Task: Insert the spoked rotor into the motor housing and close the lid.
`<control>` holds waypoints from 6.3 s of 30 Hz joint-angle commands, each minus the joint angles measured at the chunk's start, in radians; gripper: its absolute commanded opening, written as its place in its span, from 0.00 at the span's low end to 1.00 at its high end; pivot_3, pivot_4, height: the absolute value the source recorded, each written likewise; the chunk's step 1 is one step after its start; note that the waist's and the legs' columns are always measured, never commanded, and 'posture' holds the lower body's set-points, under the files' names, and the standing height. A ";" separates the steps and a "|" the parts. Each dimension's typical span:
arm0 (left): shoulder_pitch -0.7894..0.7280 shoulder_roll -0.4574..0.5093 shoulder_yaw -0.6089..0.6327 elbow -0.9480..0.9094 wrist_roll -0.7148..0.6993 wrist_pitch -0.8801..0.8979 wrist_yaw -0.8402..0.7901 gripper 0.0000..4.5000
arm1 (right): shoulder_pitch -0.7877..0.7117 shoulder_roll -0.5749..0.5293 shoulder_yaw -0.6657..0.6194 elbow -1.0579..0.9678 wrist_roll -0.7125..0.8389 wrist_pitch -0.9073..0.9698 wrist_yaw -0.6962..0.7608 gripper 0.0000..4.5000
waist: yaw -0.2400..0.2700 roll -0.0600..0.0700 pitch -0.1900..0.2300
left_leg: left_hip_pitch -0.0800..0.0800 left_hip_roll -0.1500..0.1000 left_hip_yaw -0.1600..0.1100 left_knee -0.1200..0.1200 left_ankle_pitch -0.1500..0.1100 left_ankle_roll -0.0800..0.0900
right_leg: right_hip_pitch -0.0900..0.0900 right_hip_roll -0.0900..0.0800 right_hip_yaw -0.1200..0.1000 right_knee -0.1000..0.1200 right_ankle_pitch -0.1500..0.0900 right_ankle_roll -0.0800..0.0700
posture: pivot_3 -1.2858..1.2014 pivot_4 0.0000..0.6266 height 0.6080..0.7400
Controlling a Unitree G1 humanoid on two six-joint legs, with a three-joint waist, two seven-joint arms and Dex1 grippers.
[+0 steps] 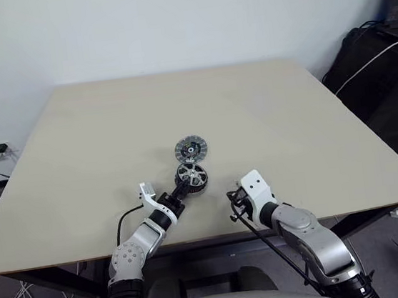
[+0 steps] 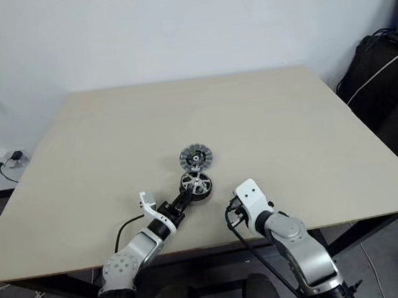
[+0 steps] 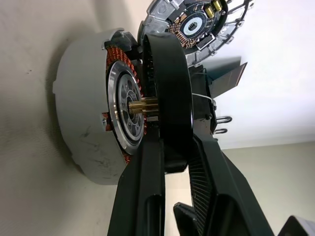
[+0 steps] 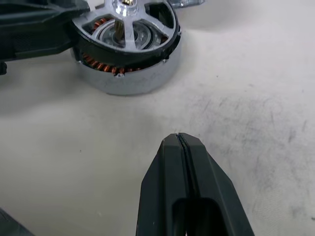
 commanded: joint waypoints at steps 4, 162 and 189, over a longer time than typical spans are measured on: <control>-0.003 -0.051 0.003 -0.016 0.016 0.004 0.002 0.46 | -0.017 0.002 -0.004 -0.026 0.006 -0.011 -0.002 0.00 | 0.000 0.000 0.000 | 0.000 0.000 0.000 0.000 0.000 0.000 | 0.000 0.000 0.000 0.000 0.000 0.000 | 0.52 0.00 1.00; 0.311 0.101 -0.313 -0.127 0.979 -0.857 0.051 0.00 | -0.448 0.216 -0.055 -0.107 -0.146 0.102 -0.210 0.00 | -0.003 0.012 -0.011 | -0.013 0.004 0.004 0.004 0.003 0.000 | -0.014 0.000 -0.003 0.003 0.008 -0.002 | 0.52 0.00 1.00; 0.313 0.145 -0.297 -0.161 0.967 -0.809 0.023 0.00 | -0.038 0.036 -0.108 -0.149 -0.227 0.164 -0.180 0.00 | -0.006 0.014 -0.010 | -0.011 0.006 0.004 0.003 0.004 -0.001 | -0.014 0.000 -0.003 0.003 0.007 -0.003 | 0.52 0.00 1.00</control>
